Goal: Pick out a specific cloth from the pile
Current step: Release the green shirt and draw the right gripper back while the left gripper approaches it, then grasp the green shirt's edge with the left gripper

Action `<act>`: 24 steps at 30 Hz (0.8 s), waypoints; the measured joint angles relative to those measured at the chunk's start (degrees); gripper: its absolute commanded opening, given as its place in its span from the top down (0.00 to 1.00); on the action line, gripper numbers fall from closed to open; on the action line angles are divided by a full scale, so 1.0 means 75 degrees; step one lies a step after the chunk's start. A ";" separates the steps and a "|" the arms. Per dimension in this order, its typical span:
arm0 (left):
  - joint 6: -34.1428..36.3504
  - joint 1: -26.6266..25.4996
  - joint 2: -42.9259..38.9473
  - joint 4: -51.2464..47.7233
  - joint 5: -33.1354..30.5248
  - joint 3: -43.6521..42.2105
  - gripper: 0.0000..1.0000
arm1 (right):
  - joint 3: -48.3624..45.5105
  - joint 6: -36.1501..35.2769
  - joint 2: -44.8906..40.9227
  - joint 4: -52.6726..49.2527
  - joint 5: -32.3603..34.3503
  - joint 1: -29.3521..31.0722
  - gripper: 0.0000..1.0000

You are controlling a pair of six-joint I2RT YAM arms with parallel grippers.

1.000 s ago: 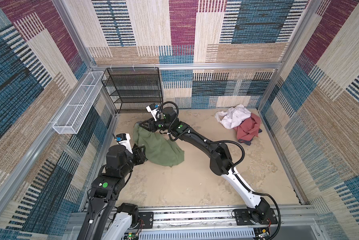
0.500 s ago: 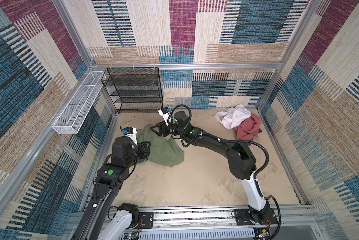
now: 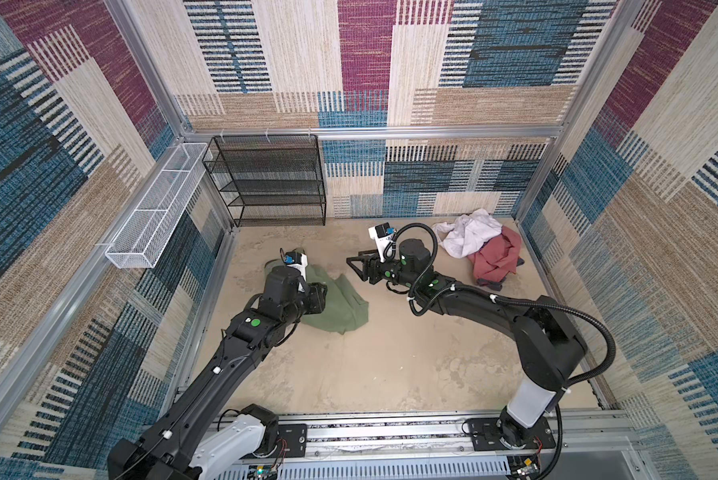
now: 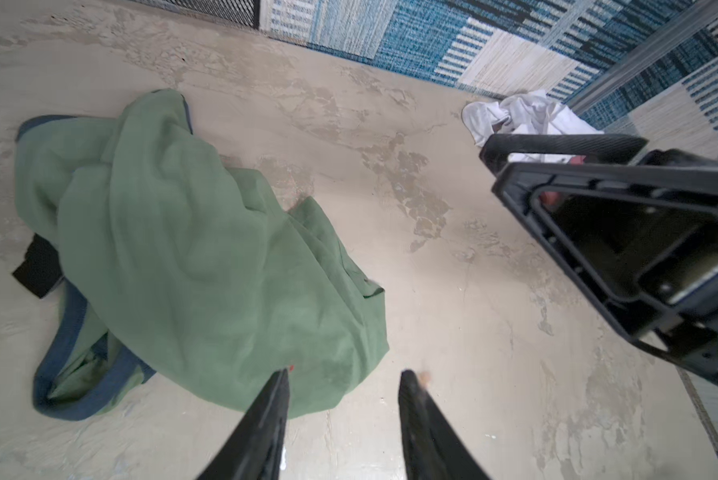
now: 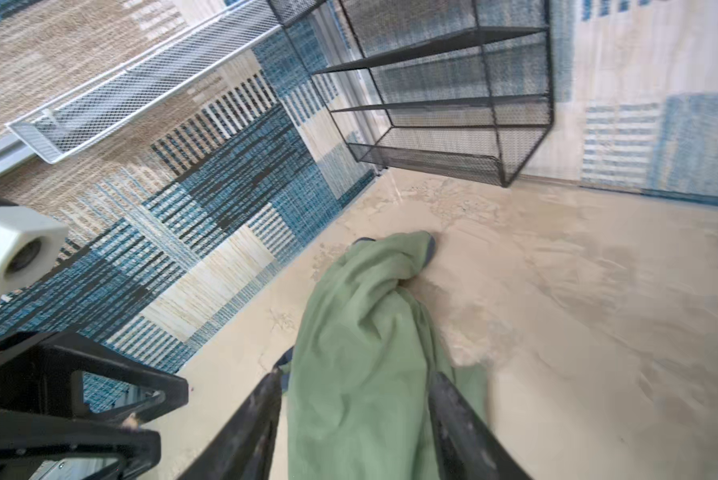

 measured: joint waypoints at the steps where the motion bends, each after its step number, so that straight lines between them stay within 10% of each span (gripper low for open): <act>1: 0.0000 -0.0119 0.0117 0.0058 -0.0047 -0.0003 0.53 | -0.0256 0.0012 -0.0210 0.0009 0.0154 -0.0052 0.41; 24: -0.0085 -0.1489 0.3605 0.1495 -0.0554 0.0388 0.56 | -0.3590 -0.0309 -0.4121 -0.0877 0.1274 -0.1824 0.33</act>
